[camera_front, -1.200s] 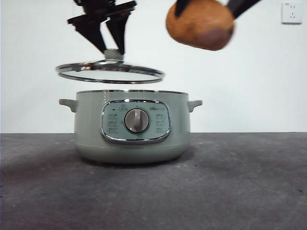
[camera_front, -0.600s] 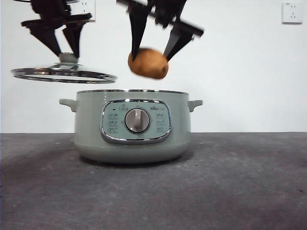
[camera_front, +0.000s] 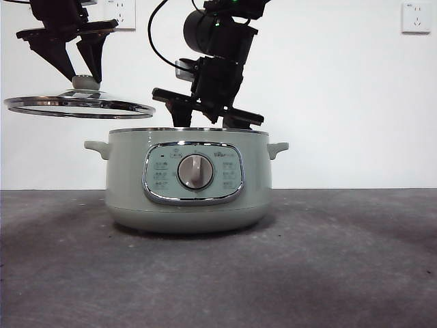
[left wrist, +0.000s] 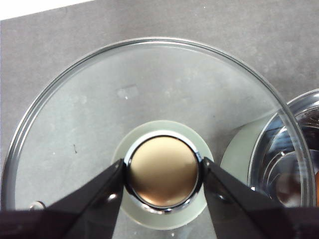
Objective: Pick up the potato,open the lid,put the potato in the pot,close the lid
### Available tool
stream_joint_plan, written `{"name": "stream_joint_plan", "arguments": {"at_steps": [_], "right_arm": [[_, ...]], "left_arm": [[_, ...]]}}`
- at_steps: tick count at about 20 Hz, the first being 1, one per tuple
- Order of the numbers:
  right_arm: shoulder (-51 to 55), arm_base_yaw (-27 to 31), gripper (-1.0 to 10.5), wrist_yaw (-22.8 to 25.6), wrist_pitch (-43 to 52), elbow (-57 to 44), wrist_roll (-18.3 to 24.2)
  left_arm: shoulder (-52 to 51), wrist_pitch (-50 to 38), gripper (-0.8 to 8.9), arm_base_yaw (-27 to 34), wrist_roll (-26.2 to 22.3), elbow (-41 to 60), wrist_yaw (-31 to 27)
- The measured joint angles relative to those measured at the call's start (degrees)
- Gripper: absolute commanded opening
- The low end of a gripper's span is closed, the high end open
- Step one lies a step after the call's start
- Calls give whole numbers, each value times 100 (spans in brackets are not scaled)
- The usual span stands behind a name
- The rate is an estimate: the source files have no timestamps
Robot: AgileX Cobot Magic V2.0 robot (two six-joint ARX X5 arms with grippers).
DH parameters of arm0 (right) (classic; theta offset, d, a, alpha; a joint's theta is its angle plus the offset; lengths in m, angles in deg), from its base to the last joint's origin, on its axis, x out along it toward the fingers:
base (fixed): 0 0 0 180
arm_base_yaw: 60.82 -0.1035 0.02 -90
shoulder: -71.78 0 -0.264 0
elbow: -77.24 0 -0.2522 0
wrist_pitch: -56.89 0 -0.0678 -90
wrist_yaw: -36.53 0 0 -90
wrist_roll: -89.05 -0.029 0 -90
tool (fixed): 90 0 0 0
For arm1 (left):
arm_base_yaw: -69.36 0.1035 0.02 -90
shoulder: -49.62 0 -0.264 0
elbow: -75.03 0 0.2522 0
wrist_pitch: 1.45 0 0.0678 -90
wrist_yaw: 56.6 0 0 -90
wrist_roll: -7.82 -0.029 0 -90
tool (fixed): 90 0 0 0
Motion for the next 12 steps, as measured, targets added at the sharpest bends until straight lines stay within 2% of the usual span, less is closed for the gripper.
{"name": "stream_joint_plan", "arguments": {"at_steps": [3, 5, 6, 12], "right_arm": [[2, -11, 133, -7, -111, 2, 4], [0, -11, 464, -9, -164, 2, 20], [0, -11, 549, -15, -118, 2, 26], [22, -31, 571, -17, -7, 11, 20]], "left_arm": [[0, -4, -9, 9, 0, 0, 146], [0, -4, -9, 7, 0, 0, 153], [0, -7, -9, 2, 0, 0, 151], [0, -2, -9, -109, 0, 0, 153]]}}
